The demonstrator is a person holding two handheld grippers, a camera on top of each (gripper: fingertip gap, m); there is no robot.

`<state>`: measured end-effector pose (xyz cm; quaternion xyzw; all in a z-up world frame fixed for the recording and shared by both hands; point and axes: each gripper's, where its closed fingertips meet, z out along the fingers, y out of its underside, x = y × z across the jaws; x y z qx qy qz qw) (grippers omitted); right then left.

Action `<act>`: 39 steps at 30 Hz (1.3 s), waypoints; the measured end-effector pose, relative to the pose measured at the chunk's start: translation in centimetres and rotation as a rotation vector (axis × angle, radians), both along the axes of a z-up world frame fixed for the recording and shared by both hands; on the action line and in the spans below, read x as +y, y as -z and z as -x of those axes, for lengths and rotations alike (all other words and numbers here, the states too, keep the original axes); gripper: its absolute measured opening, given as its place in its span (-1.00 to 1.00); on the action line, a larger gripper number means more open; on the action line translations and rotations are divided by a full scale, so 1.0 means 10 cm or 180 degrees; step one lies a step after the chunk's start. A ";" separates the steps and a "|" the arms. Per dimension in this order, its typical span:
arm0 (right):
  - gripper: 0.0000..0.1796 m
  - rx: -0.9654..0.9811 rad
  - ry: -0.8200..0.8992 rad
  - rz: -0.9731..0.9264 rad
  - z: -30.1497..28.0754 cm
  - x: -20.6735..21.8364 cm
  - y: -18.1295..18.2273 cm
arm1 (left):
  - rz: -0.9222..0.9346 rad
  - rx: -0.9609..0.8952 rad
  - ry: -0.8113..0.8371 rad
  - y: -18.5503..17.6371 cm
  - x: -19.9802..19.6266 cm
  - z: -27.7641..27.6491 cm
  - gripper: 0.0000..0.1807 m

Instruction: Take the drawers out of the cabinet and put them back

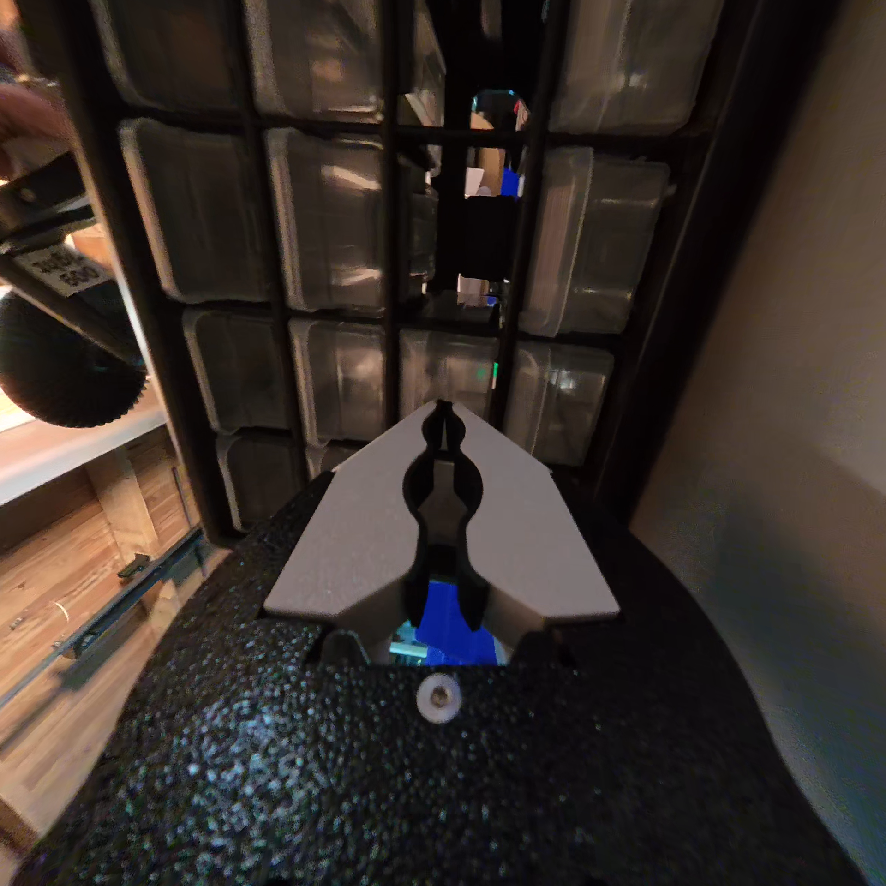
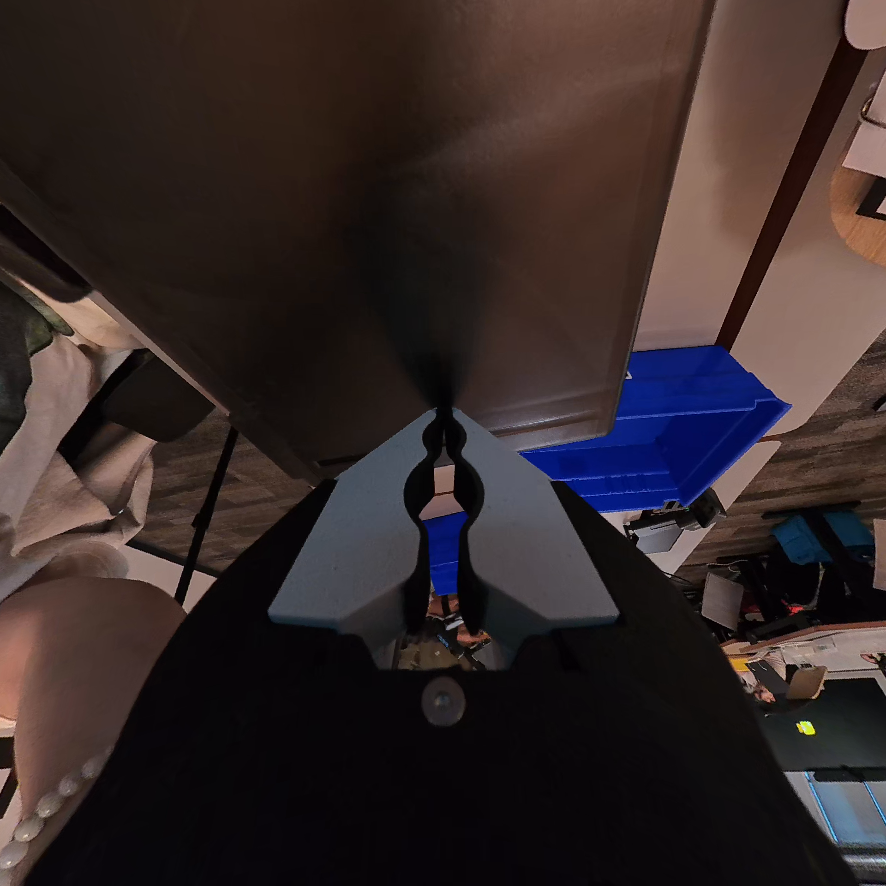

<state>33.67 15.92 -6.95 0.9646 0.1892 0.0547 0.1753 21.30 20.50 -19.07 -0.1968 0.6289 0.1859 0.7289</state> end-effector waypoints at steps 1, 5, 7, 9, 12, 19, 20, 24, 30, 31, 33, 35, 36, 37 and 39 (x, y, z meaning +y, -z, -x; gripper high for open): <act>-1.00 -0.0005 -0.0013 -0.0005 0.00 0.00 0.00 | 0.0072 -0.0067 0.0055 -0.03 -0.03 0.05 -1.00; -1.00 0.0074 -0.0003 -0.0055 0.00 0.00 0.00 | 0.0786 -0.0653 0.0335 -0.38 0.02 0.37 -1.00; -1.00 0.0139 0.0016 -0.0103 0.00 0.00 0.00 | 0.1266 -0.0954 0.0348 -0.65 0.26 0.56 -1.00; -1.00 0.0185 0.0017 -0.0157 0.00 0.00 0.00 | 0.1740 -0.1083 0.0245 -0.85 0.64 0.74 -1.00; -1.00 0.0244 0.0021 -0.0235 0.00 0.00 0.00 | 0.2542 -0.1204 -0.0005 -1.05 1.31 0.98 -1.00; -1.00 0.0251 -0.0028 -0.0243 0.00 0.00 0.00 | 0.3904 -0.0694 -0.0671 -0.87 2.52 1.26 -1.00; -1.00 0.0248 -0.0035 -0.0238 0.00 0.00 0.00 | 0.3884 -0.0483 -0.0733 -0.80 2.61 1.26 -1.00; -1.00 0.0304 -0.0038 -0.0239 0.00 0.00 0.00 | 0.3379 0.0580 -0.0879 -0.52 2.98 1.21 -0.93; -1.00 0.0324 0.0004 -0.0297 0.00 0.00 0.00 | 0.2779 0.2265 -0.0990 -0.06 3.53 1.29 -0.78; -1.00 0.0305 0.0004 -0.0301 0.00 0.00 0.00 | 0.2760 0.2395 -0.1062 -0.01 3.64 1.31 -0.76; -1.00 0.0253 -0.0002 -0.0307 0.00 0.01 0.00 | 0.2669 0.2615 -0.1224 0.08 3.87 1.37 -0.71; -1.00 0.0220 -0.0020 -0.0290 0.00 0.00 0.00 | 0.2594 0.2767 -0.1273 0.15 4.01 1.37 -0.67; -1.00 0.0208 -0.0018 -0.0282 0.00 0.00 0.00 | 0.2578 0.2810 -0.1246 0.18 4.05 1.34 -0.64; -1.00 0.0202 -0.0022 -0.0267 0.00 0.01 0.00 | 0.2575 0.2830 -0.1200 0.21 4.07 1.30 -0.63; -1.00 0.0196 -0.0014 -0.0232 0.00 0.01 0.00 | 0.2594 0.2873 -0.1093 0.27 4.09 1.21 -0.61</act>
